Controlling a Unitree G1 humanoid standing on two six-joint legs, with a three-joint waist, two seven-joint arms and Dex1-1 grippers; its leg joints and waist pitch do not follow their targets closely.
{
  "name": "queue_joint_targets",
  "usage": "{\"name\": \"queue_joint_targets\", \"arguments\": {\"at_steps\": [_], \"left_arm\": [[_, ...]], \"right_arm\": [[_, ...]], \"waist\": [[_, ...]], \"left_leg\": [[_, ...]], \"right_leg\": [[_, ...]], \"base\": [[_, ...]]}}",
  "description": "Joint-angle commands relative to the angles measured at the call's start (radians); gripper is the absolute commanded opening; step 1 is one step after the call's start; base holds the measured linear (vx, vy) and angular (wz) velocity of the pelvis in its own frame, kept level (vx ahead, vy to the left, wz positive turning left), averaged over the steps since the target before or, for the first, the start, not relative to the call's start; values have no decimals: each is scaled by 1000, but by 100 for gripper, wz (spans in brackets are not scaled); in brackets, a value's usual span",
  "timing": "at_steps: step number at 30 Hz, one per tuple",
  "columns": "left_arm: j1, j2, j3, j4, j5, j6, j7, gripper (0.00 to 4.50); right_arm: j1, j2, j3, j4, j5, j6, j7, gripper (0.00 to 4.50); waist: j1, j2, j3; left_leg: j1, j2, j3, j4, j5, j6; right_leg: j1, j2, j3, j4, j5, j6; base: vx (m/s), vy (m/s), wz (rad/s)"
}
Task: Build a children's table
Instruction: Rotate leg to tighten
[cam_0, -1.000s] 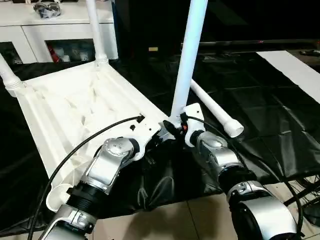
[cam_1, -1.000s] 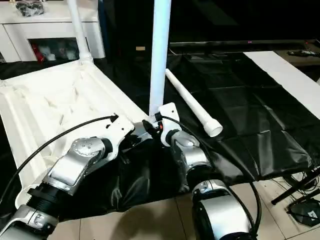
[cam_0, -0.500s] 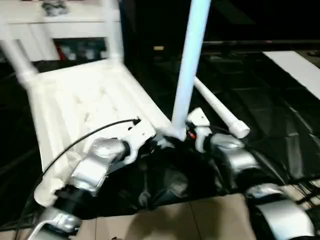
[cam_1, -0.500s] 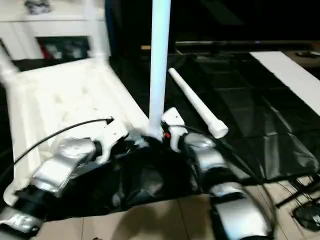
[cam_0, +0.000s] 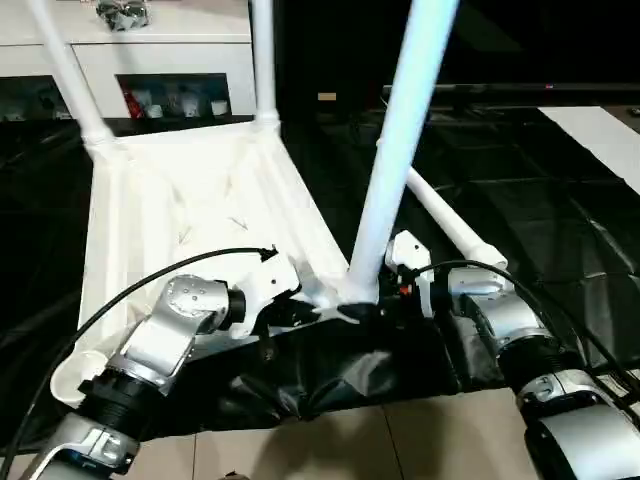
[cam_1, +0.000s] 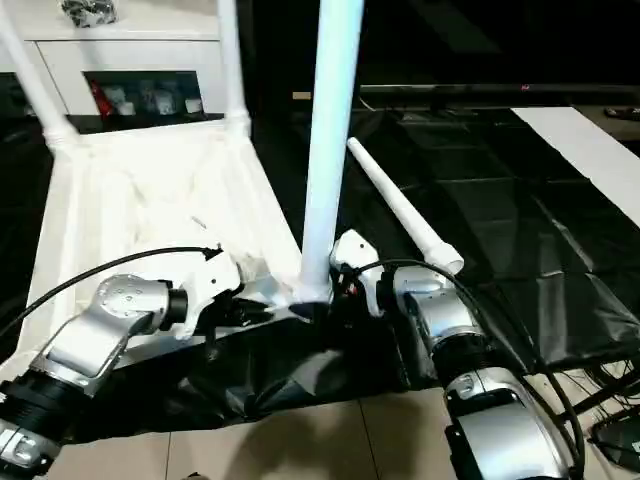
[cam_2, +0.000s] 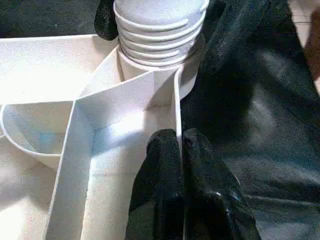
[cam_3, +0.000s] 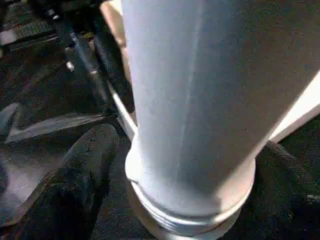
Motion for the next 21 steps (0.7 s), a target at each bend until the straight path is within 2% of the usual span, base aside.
{"name": "queue_joint_targets", "arguments": {"at_steps": [1, 13, 15, 17, 18, 19, 21], "left_arm": [[-21, -3, -21, -38, -29, -29, -47, 0], [-20, 5, -18, -41, -37, -24, -68, 0], [-28, -32, -1, -25, -23, -11, 8, 0], [-43, -72, 15, 5, 1, -12, 99, 0], [-49, -86, 21, 18, 10, -14, 132, 0], [-57, -107, 28, 32, 19, -5, 171, 0], [-74, -147, 41, 58, 37, 19, 252, 0]], "right_arm": [[9, -5, 10, -30, 11, 20, 33, 373], [36, 8, 18, -69, 36, 65, 58, 284], [62, 38, 14, -91, 47, 99, 30, 278], [69, 78, -1, -77, 33, 113, -69, 276], [65, 96, -8, -60, 18, 103, -129, 274], [58, 120, -17, -36, -1, 97, -220, 274], [41, 166, -38, 11, -23, 100, -382, 273]], "waist": [[-4, 3, -63], [5, 3, -64], [6, 4, -62], [7, 4, -62], [3, 1, -57], [1, 0, -59], [-7, 2, -53]], "left_leg": [[7, 10, 7, -63, -148, 66], [8, 10, 8, -63, -145, 59], [10, 12, 8, -65, -153, 54], [11, 11, 7, -66, -157, 46], [10, 8, 6, -70, -181, 27], [12, 8, 5, -70, -200, 18], [11, 7, 6, -74, -215, 6]], "right_leg": [[58, -45, 51, -74, -61, -246], [58, -45, 52, -73, -62, -243], [56, -45, 53, -76, -72, -237], [56, -46, 53, -78, -82, -232], [55, -47, 53, -85, -141, -214], [57, -51, 53, -89, -186, -200], [50, -48, 54, -94, -227, -188]], "base": [[0, 0, 0], [0, 0, 0], [0, 0, 0], [0, 0, 0], [0, 0, 0], [0, 0, 0], [0, 0, 0]]}}
